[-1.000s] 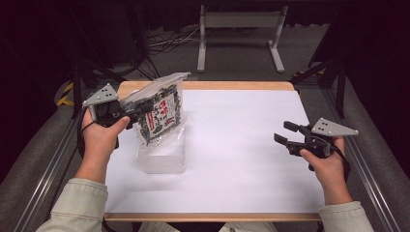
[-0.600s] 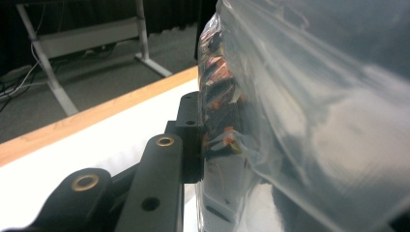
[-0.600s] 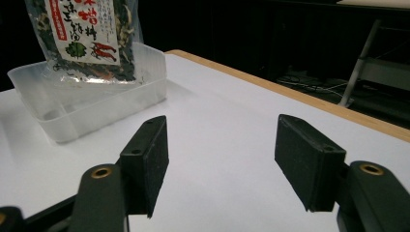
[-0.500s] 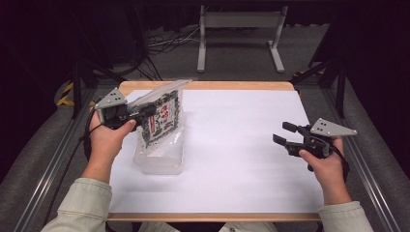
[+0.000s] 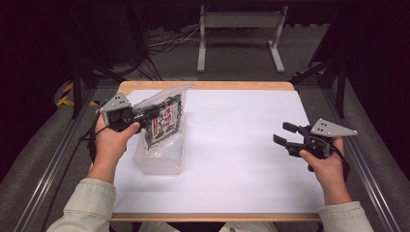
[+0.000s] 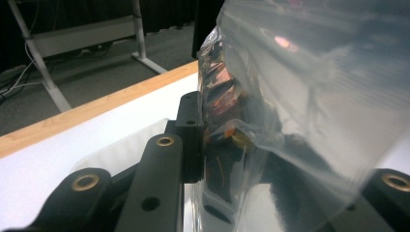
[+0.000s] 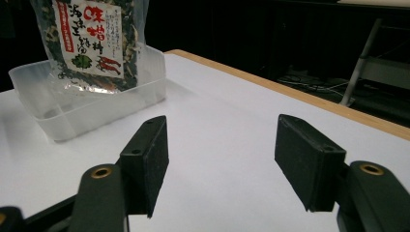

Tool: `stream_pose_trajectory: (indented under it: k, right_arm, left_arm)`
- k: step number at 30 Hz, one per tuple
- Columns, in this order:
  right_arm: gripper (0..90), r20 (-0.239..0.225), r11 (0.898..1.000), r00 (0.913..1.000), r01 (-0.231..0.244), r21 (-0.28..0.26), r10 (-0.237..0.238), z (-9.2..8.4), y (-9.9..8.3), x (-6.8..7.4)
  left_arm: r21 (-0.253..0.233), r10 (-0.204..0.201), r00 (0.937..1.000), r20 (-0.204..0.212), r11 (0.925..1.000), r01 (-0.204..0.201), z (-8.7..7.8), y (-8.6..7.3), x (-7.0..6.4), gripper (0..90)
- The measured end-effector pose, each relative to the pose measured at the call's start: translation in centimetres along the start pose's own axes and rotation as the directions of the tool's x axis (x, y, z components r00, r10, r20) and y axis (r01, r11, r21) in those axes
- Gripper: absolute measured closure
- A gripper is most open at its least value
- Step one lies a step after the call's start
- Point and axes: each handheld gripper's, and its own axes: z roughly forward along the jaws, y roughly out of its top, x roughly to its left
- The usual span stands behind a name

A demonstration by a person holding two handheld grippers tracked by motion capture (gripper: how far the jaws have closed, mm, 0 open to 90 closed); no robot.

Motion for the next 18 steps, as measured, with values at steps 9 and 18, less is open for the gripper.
stream_pose_trajectory:
  k: [9,18]
  right_arm:
    - [36.9,-0.004,1.0,1.0,-0.005,0.002,0.005,0.1,-0.1,0.1]
    - [36.7,-0.01,1.0,0.9999,-0.003,0.004,0.003,0.3,0.0,0.3]
  left_arm:
    - [-0.029,-0.05,0.9987,0.0,0.9983,0.05,-0.8,-1.2,0.7,72.7]
    - [-0.061,-0.074,0.9972,0.01,0.9953,0.074,-1.6,-2.8,1.1,72.7]
